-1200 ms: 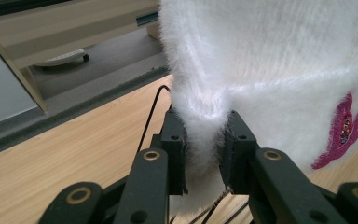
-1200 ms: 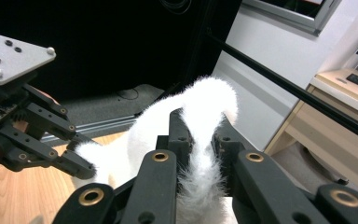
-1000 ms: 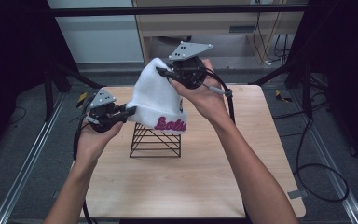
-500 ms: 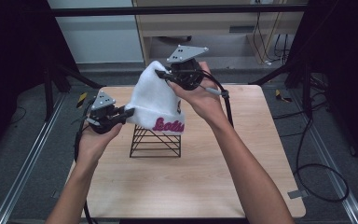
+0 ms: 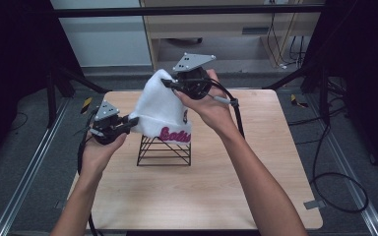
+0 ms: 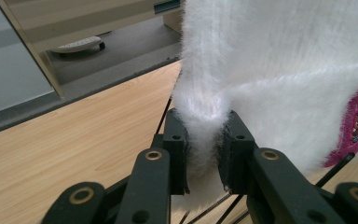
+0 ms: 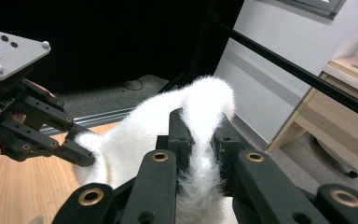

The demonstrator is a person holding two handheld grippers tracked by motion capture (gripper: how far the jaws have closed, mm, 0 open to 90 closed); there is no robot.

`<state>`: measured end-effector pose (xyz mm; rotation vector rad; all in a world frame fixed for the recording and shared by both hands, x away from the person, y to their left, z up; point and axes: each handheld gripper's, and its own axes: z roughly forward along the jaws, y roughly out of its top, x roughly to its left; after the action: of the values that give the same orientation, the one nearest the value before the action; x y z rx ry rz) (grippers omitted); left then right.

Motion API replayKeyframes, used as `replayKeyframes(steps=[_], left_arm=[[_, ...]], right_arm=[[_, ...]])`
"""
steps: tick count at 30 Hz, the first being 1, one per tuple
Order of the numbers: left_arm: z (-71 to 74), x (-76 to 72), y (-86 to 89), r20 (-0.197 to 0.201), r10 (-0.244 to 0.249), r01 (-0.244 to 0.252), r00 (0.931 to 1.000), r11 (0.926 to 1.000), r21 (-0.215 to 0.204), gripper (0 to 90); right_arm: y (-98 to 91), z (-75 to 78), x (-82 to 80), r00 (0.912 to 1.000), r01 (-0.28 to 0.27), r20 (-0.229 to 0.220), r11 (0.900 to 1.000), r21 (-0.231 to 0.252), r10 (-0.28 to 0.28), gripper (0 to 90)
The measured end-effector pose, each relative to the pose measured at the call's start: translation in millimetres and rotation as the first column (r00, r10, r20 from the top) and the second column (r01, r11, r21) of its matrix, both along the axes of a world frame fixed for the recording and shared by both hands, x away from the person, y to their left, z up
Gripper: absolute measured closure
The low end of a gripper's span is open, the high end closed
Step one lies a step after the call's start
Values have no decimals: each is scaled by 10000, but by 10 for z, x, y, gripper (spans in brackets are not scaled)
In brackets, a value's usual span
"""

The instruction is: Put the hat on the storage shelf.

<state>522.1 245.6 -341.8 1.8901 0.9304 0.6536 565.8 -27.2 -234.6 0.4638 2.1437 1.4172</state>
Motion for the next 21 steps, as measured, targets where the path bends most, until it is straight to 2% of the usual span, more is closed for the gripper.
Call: replayKeyframes(steps=[7, 11, 21], left_arm=[[-43, -62, 19, 63, -38, 38, 10000, 10000, -17, 747], [-74, -62, 20, 33, 14, -14, 10000, 9999, 126, 748], [-230, -72, 58, -198, -13, 19, 9998, 9996, 294, 747]], right_arm=[[10, -1, -80, 9999, -110, 116, 9998, -172, 112, 818], [18, -24, -102, 9998, -156, 112, 9995, -265, 159, 818], [40, -185, -93, 9993, -310, -213, 9987, -410, 302, 816]])
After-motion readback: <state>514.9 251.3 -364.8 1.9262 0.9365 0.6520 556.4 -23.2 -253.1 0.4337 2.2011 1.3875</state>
